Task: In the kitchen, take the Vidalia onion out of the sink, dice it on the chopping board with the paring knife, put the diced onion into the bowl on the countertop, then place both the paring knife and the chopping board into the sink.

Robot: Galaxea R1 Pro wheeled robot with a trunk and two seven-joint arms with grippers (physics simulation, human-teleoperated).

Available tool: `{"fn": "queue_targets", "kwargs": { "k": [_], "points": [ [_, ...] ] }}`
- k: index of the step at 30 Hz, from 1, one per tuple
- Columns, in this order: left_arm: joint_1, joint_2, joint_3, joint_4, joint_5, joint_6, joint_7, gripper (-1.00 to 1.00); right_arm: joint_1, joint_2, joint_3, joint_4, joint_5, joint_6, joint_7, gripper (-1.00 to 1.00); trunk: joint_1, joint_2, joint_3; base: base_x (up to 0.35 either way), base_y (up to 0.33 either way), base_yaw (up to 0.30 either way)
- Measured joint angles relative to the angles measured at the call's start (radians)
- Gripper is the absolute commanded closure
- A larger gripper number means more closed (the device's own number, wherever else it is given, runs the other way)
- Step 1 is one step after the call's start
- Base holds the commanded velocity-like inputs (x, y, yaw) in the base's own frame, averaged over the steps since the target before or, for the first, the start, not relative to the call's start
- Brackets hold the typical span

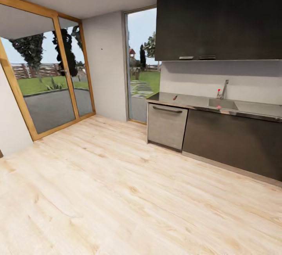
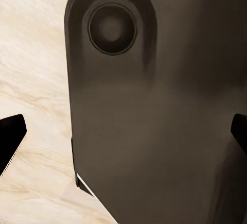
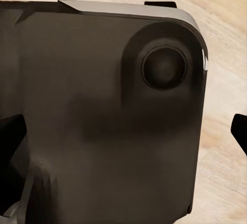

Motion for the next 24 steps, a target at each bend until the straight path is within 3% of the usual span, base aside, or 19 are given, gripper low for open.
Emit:
{"fn": "queue_targets", "kwargs": {
  "k": [15, 24],
  "points": [
    [0.000, 0.006, 0.001, -0.003, 0.000, 0.000, 0.000, -1.00, 0.000, 0.000, -0.001, 0.000, -0.003, -0.033, 0.001, -1.00, 0.000, 0.000, 0.000, 0.006, 0.005, -0.242],
    [0.000, 0.006, 0.001, -0.003, -0.001, 0.000, 0.000, -1.00, 0.000, 0.000, -0.001, 0.001, -0.003, -0.035, 0.002, -1.00, 0.000, 0.000, 0.000, 0.209, 0.176, -0.244]
  ]
}}
